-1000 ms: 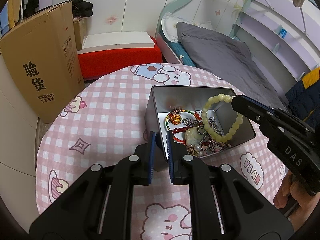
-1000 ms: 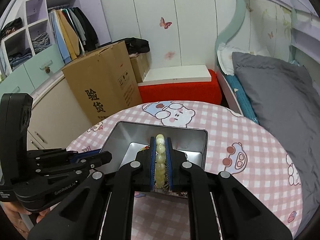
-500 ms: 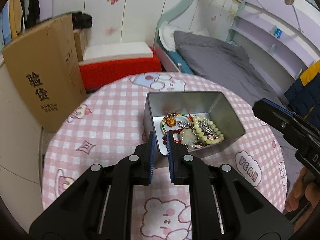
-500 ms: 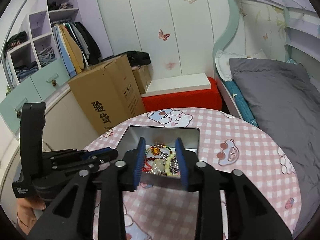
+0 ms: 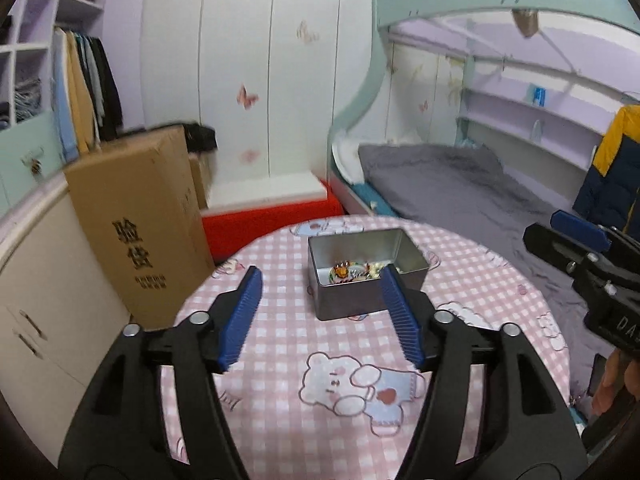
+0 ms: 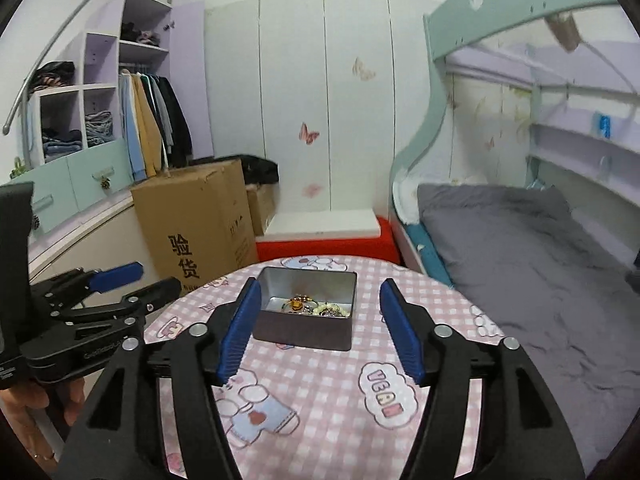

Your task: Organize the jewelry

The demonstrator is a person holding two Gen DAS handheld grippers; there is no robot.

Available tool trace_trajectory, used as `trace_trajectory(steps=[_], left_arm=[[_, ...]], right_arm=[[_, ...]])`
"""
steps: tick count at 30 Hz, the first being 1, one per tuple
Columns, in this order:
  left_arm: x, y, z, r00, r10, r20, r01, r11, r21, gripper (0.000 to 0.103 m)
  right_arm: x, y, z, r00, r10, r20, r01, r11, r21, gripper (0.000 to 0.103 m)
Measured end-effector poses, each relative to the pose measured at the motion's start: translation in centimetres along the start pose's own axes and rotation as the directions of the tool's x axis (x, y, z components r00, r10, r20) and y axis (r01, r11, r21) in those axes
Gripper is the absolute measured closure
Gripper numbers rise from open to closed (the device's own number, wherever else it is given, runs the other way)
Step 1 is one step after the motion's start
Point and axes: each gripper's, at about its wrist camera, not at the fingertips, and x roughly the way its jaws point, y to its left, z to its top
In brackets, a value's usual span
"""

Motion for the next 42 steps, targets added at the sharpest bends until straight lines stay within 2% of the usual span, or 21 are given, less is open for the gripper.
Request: trace_trajectory(steps=[10,15,21,28,42], left_arm=[[-9.5,-2.1,-2.6,0.988,0.04,0.152,-0.043,0.999,0.019,0.014],[-12.9,-2.9,-4.1,0.977,0.069,0.2,-0.07,0.998,0.0,0.011],[-16.9,-4.1,-6.1,0.957,0.096,0.273,-0.102,0.995,0.006,0.009],[-20.0,-4.9,-6.9,0.944,0.066,0.323,-0.069,0.998,-0.002,0.007],[-22.0,-5.5,-7.8,0.937,0.084,0.34,-0.092,0.996,0.008,0.007]], right_arm=[[-8.1,1.9,-2.5,0.991,-0.048,0.121,0.05,0.999,-0.014,0.031],[-11.7,2.6,-3.9,0.983,-0.067,0.173,0.069,0.998,-0.007,0.021],[-15.0,3.3,-5.3,0.972,-0.081,0.219,0.085,0.996,-0.008,0.02],[-17.9,3.8,-6.7,0.964,-0.092,0.249,0.099,0.995,-0.018,0.016],[-20.8,4.5,-7.5,0.95,-0.105,0.295,0.119,0.992,-0.031,0.014]])
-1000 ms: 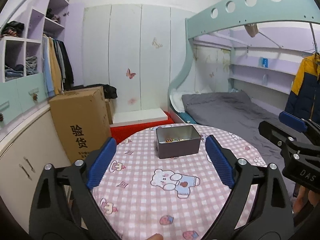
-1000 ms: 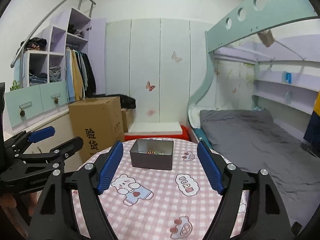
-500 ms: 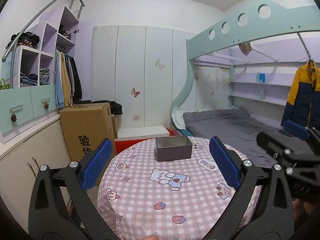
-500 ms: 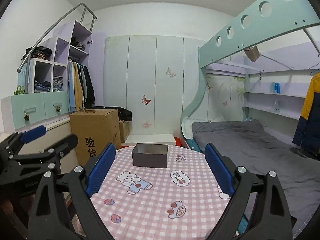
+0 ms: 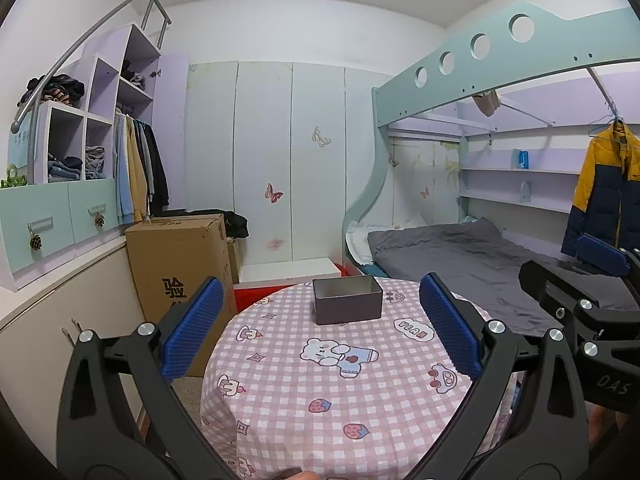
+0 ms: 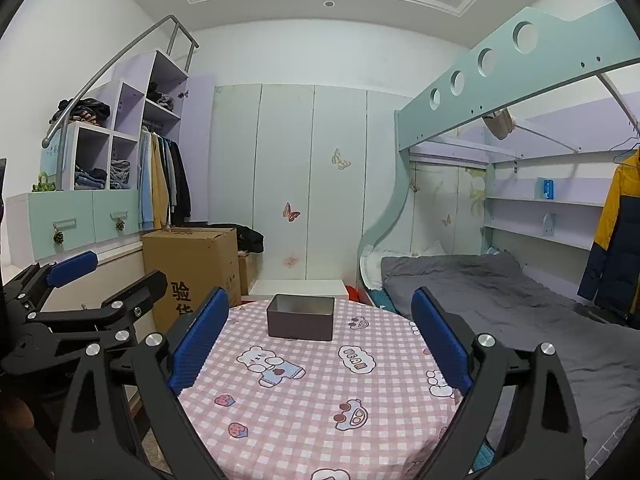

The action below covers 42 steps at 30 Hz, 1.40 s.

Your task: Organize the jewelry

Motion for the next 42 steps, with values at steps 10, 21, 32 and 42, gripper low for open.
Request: trace_trajectory(steps=[10,21,32,42], left_arm=[[-0.58,-0.04,0.06,1.0,0.011,0.01,-0.011,1.0,0.005,0.007],[-0.76,-0.03,0.12,1.0,0.014,0.011,-0.014,1.0,0.004,0.007],[-0.83,0.01,0.09,1.0,0.013,0.011,-0.013,1.0,0.004,0.007],[-0.96,-0.2,0.23,1.0,0.017,0.011,-0.017,1.0,0.004,0.007]], right_arm=[[-0.53,0.12,0.1,1.0,-0.003,0.01,0.003,1.0,-0.01,0.013],[-0.8,0.2,0.07,1.0,-0.002,0.008,0.002,1.0,-0.011,0.012],[-0.92,-0.01,0.22,1.0,-0.003,0.006,0.003,1.0,-0.014,0.011],[-0.91,-0.02,0.21,1.0,-0.004,0.007,0.004,1.0,-0.014,0.01]])
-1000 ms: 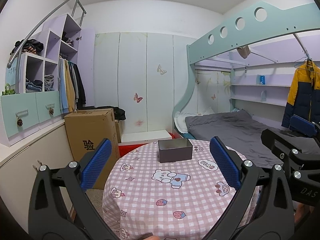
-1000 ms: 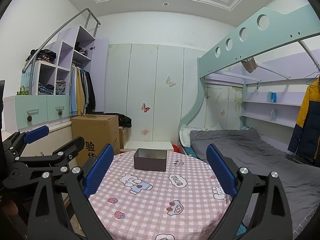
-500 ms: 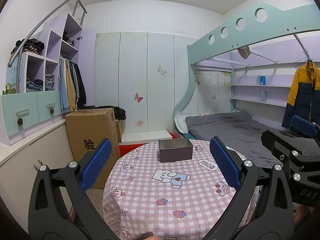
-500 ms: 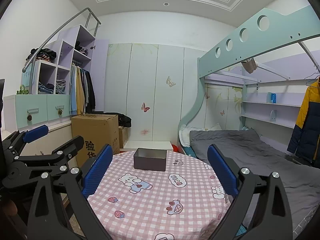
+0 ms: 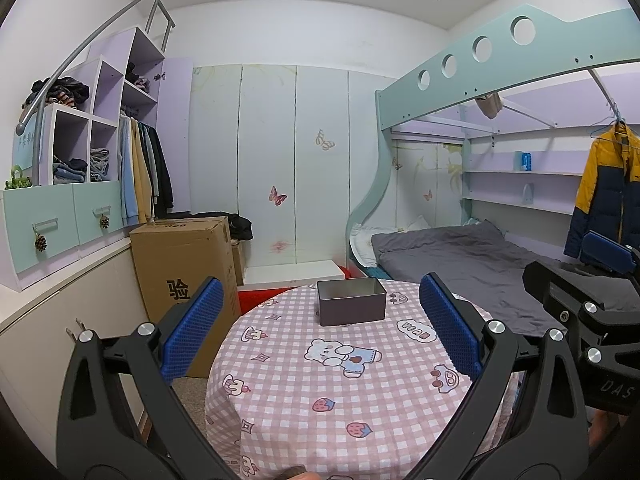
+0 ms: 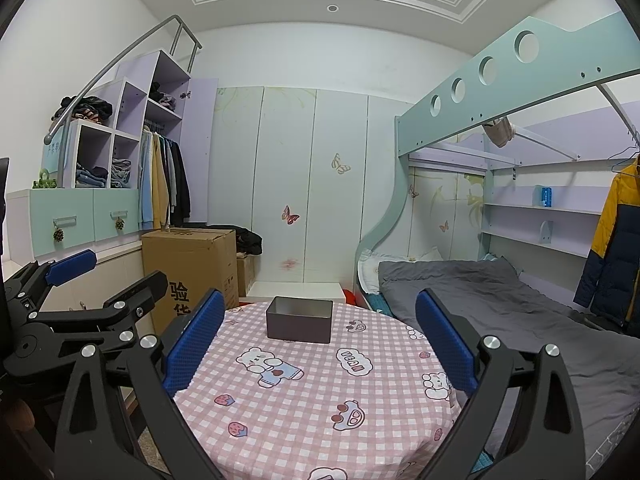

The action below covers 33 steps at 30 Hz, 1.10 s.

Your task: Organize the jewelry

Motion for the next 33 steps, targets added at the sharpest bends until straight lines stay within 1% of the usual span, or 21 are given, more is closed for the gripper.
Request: trace_trajectory(steps=[33], left_arm=[[-0.09,0.03,0.05,1.0,0.013,0.004,-0.013,1.0,0.0,0.007]], right_arm=[[0.14,-0.57,-0.13,1.0,-0.005,-0.01,0.005,1.0,0.002,0.01]])
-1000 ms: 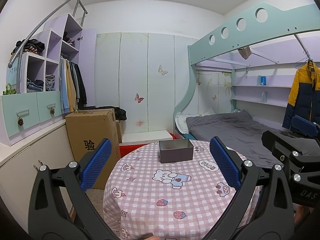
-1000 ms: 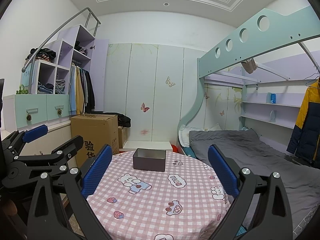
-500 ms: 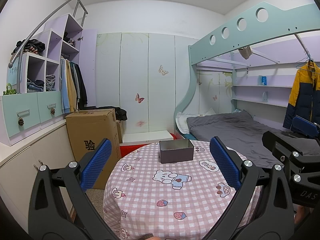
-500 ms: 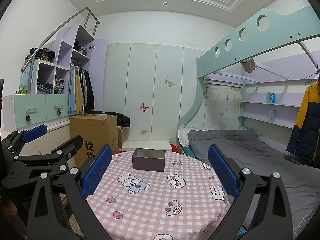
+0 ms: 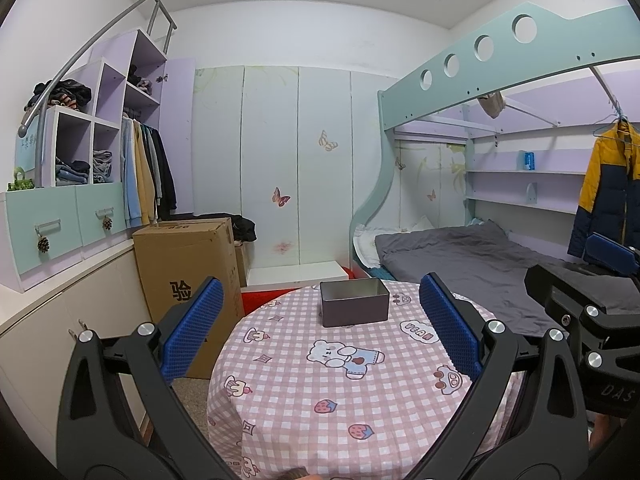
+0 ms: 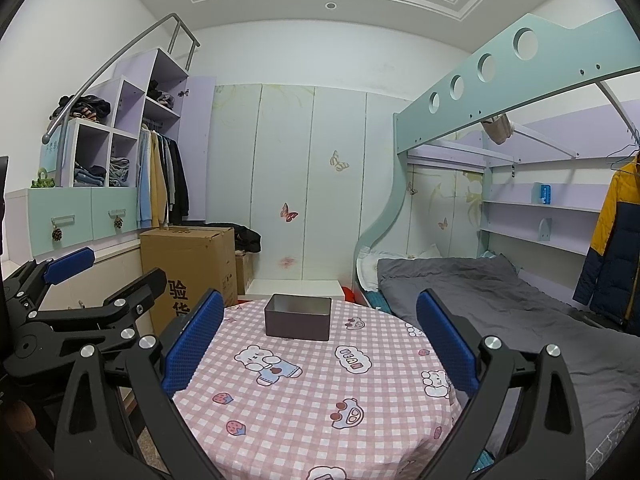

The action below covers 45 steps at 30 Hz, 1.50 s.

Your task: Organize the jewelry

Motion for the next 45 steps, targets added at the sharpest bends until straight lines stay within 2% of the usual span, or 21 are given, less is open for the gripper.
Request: trace_trajectory(steps=[45], left_arm=[[0.01,-0.1,-0.2,1.0,0.007,-0.005,-0.007,1.0,0.006,0.007]], right_arm=[[0.23,0.2,-0.66,1.0,0.0,-0.016,0.0,1.0,0.003,0.009]])
